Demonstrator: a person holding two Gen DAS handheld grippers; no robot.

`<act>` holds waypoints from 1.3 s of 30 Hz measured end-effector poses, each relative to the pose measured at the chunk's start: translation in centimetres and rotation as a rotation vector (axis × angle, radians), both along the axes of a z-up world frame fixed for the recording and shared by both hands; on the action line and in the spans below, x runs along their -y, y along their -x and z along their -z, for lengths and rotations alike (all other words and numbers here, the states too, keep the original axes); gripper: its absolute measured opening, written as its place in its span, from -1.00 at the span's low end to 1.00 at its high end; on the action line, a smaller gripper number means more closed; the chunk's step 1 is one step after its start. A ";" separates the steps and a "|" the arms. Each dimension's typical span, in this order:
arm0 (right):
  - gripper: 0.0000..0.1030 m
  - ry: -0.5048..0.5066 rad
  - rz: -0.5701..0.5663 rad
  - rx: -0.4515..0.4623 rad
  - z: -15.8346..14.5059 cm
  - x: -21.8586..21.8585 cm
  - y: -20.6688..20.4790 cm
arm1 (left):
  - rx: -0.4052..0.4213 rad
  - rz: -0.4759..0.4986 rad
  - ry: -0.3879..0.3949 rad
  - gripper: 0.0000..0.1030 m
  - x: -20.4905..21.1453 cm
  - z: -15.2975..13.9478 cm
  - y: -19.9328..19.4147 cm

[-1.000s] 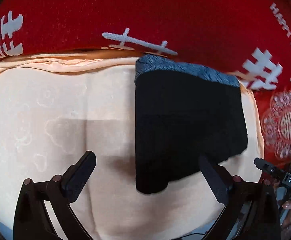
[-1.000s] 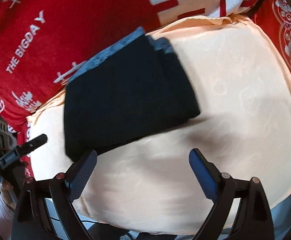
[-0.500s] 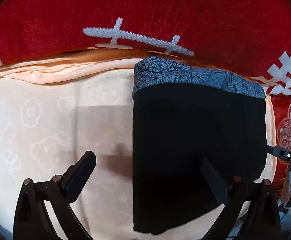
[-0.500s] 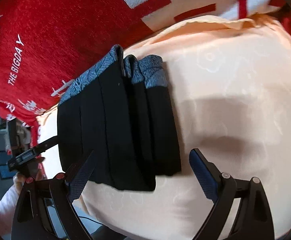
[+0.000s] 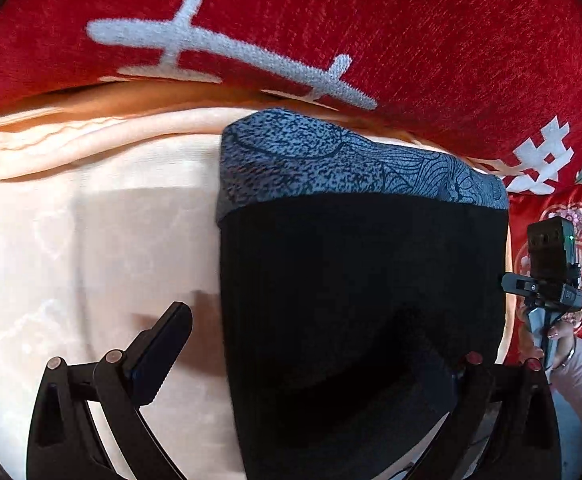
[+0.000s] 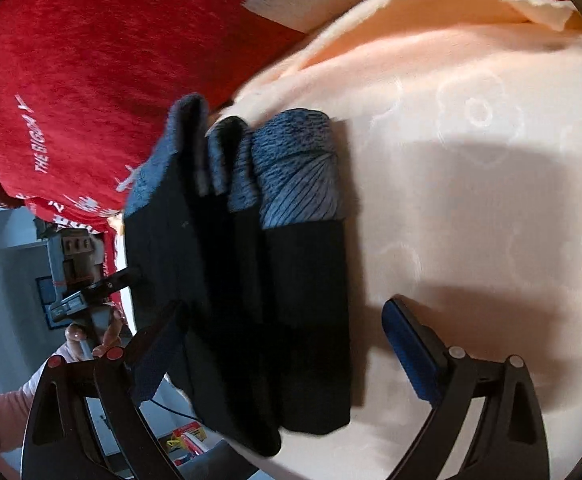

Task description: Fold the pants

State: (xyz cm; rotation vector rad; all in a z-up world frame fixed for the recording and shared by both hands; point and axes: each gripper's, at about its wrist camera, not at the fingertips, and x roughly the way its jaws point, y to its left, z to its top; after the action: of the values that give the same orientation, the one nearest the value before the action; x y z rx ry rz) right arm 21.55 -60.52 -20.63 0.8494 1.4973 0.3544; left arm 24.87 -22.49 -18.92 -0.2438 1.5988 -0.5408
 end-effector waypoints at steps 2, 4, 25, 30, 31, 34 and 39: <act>0.92 -0.029 -0.012 0.033 -0.2 -0.2 -0.4 | -0.014 -0.008 0.024 1.00 0.3 0.4 0.0; 0.92 -0.086 -0.029 0.046 0.0 -0.9 -0.9 | -0.022 -0.011 0.041 1.00 0.8 0.8 0.0; -0.14 -0.016 0.012 0.021 -2.0 -2.1 -1.7 | 0.113 -0.003 -0.030 0.25 3.5 -4.0 2.2; -0.19 -0.024 0.009 0.045 -4.5 -2.7 -1.2 | 0.127 -0.003 -0.034 0.24 2.7 -6.4 3.6; -0.19 -0.029 0.007 0.046 -4.9 -2.9 -1.0 | 0.129 -0.004 -0.036 0.24 2.5 -6.9 3.9; -0.20 -0.046 -0.002 0.053 -6.6 -3.9 0.1 | 0.134 -0.015 -0.041 0.24 2.2 -8.5 5.3; -0.20 -0.103 0.026 0.044 -8.5 -5.7 3.4 | 0.132 -0.022 -0.058 0.24 0.8 -10.9 8.7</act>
State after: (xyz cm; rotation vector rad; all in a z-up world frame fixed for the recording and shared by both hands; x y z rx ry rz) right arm 18.15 -54.84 -12.13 0.9360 1.4355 0.4315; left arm 16.15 -23.25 -8.03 -0.1783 1.4796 -0.4831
